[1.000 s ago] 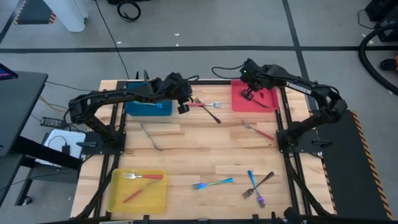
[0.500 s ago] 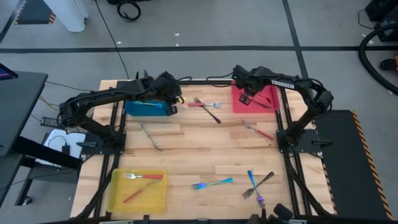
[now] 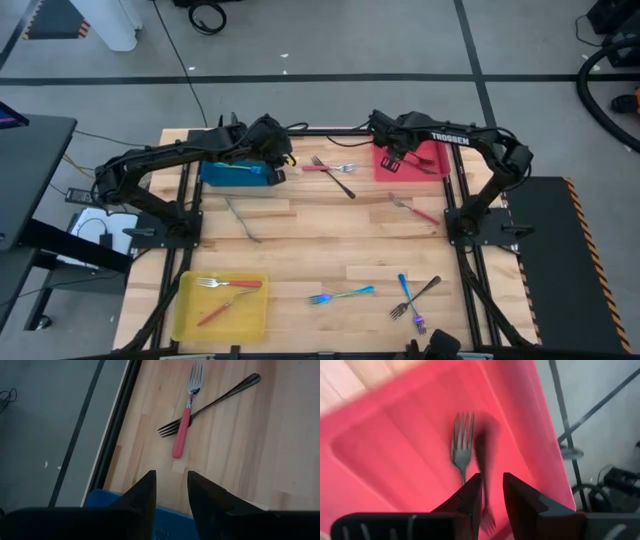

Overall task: Sort silverware by color (type)
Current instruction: Put the middle left black fork in to the red bin, then put the bottom middle iridescent fork into the blue bin

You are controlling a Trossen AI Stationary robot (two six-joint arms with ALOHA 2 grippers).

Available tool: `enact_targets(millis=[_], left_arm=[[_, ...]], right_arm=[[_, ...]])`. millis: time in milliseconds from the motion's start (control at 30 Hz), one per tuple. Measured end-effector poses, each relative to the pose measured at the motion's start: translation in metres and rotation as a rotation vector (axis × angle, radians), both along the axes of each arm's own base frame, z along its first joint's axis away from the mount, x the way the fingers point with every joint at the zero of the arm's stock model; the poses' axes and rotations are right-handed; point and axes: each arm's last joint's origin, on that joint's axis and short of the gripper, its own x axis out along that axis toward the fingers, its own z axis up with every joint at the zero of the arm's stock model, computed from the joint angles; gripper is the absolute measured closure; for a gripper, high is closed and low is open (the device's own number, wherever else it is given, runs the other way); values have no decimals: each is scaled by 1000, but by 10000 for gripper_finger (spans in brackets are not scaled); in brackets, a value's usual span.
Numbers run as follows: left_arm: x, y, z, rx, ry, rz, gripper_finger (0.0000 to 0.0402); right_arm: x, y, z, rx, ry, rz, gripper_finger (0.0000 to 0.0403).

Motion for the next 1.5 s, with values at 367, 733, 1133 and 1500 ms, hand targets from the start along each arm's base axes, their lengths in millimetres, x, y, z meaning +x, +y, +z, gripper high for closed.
enact_targets(millis=[367,733,1133,1500], left_arm=[[4,9,1,29,-46,13,292],[17,34,-23,40,-9,-11,292],[33,26,-36,-34,-35,-113,292],[42,-12,-41,-55,57,-252,292]], right_arm=[[9,12,1,-23,11,43,288],[4,31,27,-37,-125,4,289],[-10,75,58,339,-435,-81,289],[-7,150,58,492,-302,-140,289]])
